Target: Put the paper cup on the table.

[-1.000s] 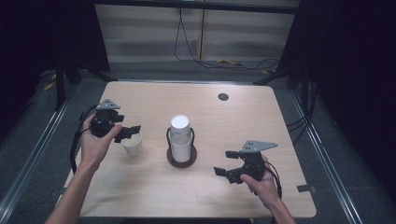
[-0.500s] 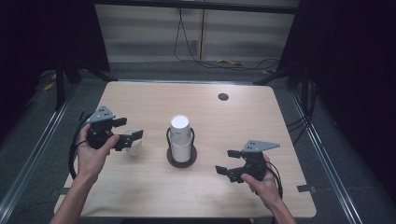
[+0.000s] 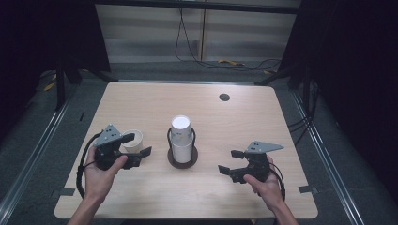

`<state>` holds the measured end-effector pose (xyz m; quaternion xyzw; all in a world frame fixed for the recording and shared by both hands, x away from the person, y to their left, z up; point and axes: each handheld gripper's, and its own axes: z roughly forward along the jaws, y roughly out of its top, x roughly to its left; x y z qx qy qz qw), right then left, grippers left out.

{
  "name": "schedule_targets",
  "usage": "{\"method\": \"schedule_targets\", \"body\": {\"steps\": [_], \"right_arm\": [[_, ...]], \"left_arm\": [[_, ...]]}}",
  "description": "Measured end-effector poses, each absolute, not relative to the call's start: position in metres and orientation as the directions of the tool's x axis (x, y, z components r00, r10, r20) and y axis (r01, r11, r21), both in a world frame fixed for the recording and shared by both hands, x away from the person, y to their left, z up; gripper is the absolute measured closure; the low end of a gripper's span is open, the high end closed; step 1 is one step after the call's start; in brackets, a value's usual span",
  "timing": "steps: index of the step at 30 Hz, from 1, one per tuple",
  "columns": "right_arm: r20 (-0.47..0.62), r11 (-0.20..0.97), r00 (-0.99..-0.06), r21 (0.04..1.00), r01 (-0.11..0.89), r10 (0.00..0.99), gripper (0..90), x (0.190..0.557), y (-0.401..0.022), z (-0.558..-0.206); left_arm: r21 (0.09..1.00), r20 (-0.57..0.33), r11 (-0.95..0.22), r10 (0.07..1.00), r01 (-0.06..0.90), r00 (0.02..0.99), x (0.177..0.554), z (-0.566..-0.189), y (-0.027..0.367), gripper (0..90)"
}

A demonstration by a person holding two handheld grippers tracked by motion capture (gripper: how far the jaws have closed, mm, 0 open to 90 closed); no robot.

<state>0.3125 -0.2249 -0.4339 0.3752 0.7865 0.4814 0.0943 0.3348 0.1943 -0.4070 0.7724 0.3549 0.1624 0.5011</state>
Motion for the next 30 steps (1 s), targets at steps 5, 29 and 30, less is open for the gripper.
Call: {"method": "schedule_targets", "body": {"steps": [5, 29, 30], "right_arm": [[0.212, 0.258, -0.699, 0.825, 0.502, 0.683, 16.8, 0.312, -0.225, -0.435], [0.216, 0.250, -0.681, 0.819, 0.517, 0.700, 17.0, 0.312, -0.229, -0.441], [0.219, 0.249, -0.680, 0.817, 0.519, 0.700, 17.0, 0.312, -0.229, -0.441]], "left_arm": [[0.890, -0.068, -0.279, 0.701, 0.360, 0.710, 0.318, -0.416, 0.187, 18.3], [0.858, -0.202, -0.219, 0.688, 0.464, 0.697, 0.292, -0.472, 0.188, 16.3], [0.856, -0.203, -0.222, 0.687, 0.467, 0.698, 0.293, -0.473, 0.188, 16.0]]}}
